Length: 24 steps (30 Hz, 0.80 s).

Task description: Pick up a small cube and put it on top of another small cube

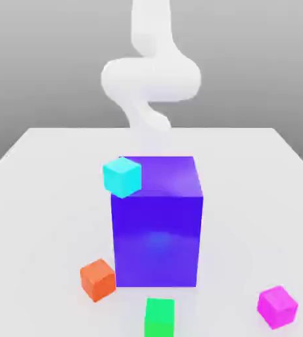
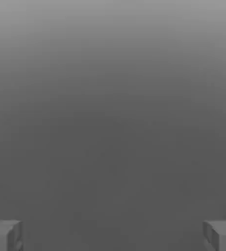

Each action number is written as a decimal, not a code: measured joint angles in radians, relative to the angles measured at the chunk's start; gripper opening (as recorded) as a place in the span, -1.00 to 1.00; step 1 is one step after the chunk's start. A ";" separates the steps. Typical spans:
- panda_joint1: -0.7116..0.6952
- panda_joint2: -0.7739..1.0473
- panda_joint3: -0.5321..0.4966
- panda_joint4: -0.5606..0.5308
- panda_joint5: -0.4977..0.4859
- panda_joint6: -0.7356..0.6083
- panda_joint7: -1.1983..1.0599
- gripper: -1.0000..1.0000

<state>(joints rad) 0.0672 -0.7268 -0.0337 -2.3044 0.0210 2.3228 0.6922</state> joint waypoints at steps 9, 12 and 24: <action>0.214 0.268 -0.098 -0.015 0.100 0.082 -0.409 0.00; 0.273 0.356 -0.118 -0.020 0.136 0.107 -0.546 0.00; 0.441 0.704 -0.115 -0.041 0.234 0.216 -1.057 0.00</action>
<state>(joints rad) 0.5079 -0.0229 -0.1491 -2.3453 0.2551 2.5385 -0.3652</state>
